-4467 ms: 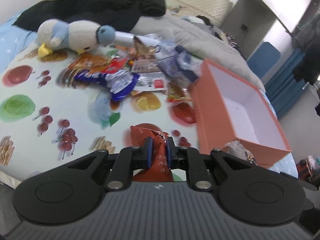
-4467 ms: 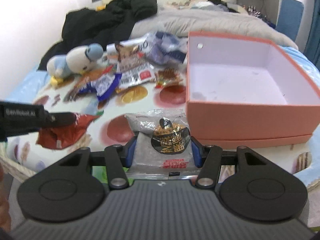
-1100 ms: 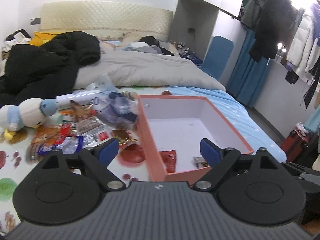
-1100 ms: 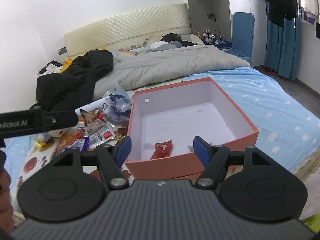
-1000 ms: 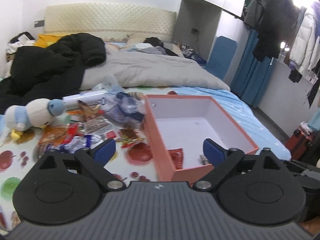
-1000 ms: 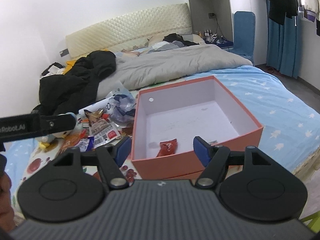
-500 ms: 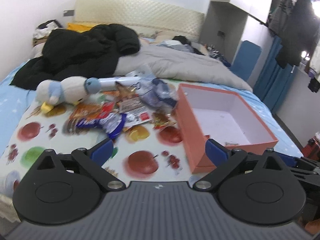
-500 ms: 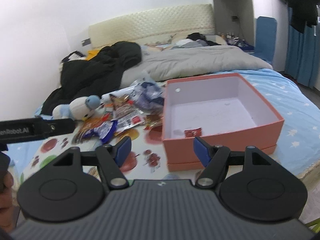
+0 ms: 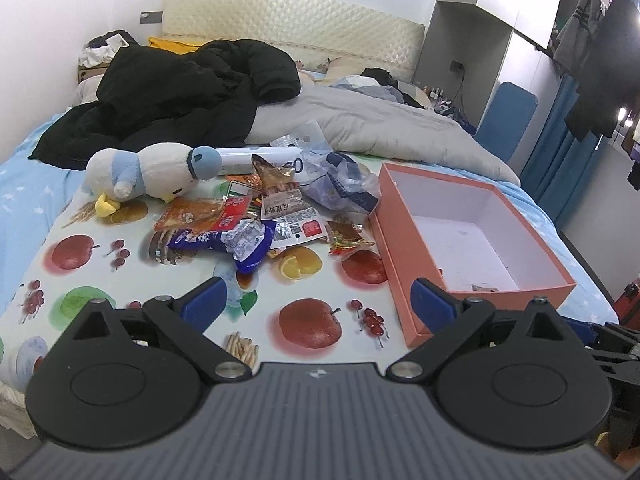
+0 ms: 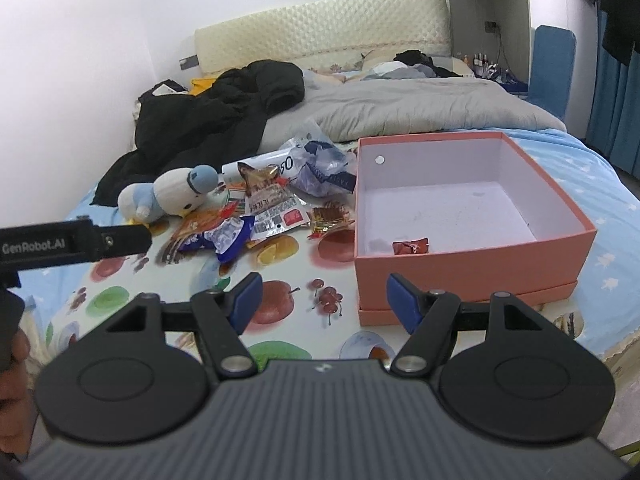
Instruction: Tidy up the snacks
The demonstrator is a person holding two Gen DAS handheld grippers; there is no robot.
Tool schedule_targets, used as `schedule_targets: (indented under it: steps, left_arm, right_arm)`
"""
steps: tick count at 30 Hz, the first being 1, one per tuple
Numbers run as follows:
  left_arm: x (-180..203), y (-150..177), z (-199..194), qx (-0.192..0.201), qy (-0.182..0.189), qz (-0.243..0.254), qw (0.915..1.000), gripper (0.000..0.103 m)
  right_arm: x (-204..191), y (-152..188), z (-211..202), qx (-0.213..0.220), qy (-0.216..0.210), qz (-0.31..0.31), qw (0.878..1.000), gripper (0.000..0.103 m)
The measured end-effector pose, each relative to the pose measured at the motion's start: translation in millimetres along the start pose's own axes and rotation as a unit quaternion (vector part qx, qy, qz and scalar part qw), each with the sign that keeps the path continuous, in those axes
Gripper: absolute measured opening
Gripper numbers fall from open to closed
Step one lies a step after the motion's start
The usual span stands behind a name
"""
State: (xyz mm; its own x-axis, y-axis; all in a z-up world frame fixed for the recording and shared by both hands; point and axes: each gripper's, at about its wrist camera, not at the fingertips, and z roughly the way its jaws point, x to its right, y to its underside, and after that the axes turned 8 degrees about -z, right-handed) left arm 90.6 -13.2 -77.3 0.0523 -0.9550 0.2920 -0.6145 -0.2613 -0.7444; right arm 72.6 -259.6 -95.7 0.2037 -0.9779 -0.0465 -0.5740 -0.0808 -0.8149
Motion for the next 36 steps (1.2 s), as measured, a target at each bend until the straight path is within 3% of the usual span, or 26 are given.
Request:
schedule_targets:
  steps: [22,33,36]
  left_arm:
    - [-34,-37,95,-0.039,-0.029,-0.015,0.9987,0.1]
    - [-59,-59,171,-0.047,-0.024,-0.019,0.9984,0.1]
    - [-65,-62,191,-0.056,-0.022,-0.027,0.9978,0.099]
  right_arm:
    - [-12,-13,70,-0.025,-0.005,-0.018,1.0,0.071]
    - [-29,-16,126,-0.005,0.016,-0.056,0.998,0.069]
    - [-34,-14,143,-0.007,0.028,-0.072,0.997,0.059]
